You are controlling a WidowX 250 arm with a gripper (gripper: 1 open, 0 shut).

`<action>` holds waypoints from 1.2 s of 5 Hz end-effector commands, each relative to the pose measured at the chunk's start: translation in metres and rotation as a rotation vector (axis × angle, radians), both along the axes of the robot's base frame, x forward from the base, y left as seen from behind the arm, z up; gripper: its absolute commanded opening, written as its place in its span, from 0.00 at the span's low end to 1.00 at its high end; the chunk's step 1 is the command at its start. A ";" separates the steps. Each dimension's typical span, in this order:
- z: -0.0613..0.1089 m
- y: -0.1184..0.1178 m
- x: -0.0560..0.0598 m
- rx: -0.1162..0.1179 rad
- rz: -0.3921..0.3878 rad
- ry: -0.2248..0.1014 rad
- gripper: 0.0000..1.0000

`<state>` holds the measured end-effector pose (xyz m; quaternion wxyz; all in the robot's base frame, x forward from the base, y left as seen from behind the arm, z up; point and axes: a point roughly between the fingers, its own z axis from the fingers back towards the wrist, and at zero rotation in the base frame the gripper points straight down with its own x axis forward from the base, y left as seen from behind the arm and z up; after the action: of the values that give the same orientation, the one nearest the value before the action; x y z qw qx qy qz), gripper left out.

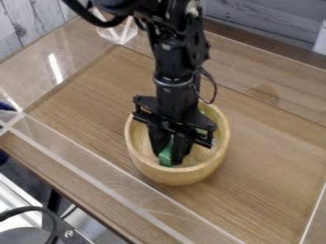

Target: Put the green block in the brown bowl

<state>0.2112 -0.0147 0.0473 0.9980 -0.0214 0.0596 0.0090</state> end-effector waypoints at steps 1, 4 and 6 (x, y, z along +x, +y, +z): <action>0.007 -0.001 0.011 0.004 -0.008 -0.037 0.00; 0.008 -0.001 0.013 0.005 -0.008 -0.018 0.00; 0.007 -0.001 0.015 0.006 -0.010 -0.005 0.00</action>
<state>0.2149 -0.0147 0.0448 0.9964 -0.0190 0.0818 0.0081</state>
